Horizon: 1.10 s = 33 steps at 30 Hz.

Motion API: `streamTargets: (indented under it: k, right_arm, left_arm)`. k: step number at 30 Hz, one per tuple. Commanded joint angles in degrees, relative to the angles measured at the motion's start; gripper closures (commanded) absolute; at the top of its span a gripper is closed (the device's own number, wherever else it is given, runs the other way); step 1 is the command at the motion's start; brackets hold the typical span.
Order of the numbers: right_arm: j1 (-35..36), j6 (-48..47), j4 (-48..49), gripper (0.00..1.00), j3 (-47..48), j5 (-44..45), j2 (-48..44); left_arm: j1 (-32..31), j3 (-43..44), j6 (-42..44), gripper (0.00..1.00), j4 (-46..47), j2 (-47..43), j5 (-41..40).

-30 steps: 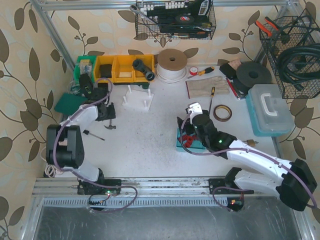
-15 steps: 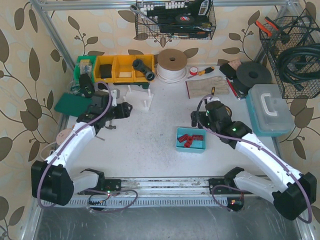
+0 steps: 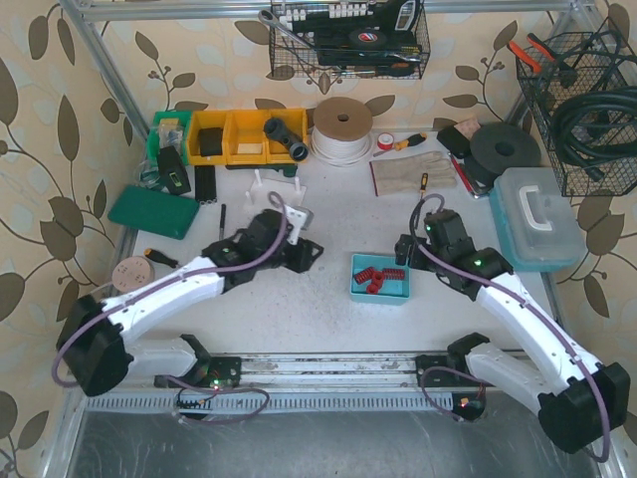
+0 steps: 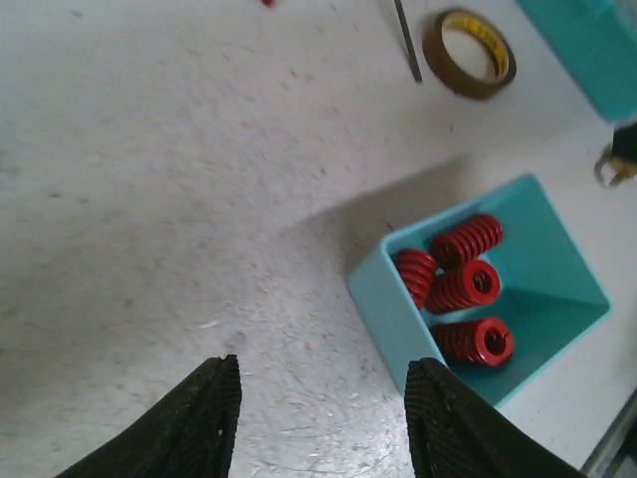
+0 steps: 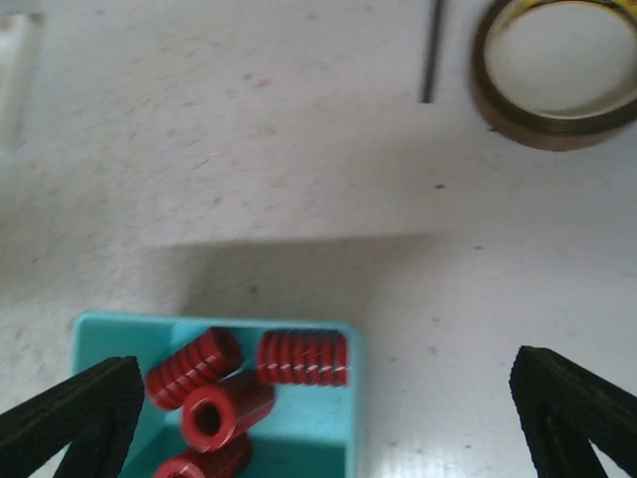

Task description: Install the large spring

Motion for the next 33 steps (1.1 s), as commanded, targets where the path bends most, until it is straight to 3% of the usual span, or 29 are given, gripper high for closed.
streamTargets:
  k: [1, 5, 12, 21, 33]
  right_arm:
    - [-5.12, 0.73, 2.88, 0.01, -1.58, 1.76, 1.12]
    - [-9.82, -0.30, 7.00, 0.01, -2.02, 0.53, 3.66]
    - [-12.47, -2.01, 13.59, 0.03, -7.59, 3.30, 2.28]
    - [-15.18, 1.66, 12.46, 0.02, -11.69, 10.42, -1.43]
    - [-18.41, 2.50, 12.84, 0.02, -14.30, 10.76, -5.62]
  left_arm:
    - [-9.03, 6.23, 1.27, 0.52, -0.09, 7.17, -9.35]
    - [-16.28, 14.43, 3.68, 0.54, -3.57, 16.58, -15.95]
    - [-21.63, 25.65, 5.26, 0.53, -9.18, 28.50, -17.98]
    - [-23.25, 35.26, 5.58, 0.46, -16.45, 38.37, -17.69]
    - [-23.90, 39.23, 5.84, 0.41, -16.87, 44.80, -13.76]
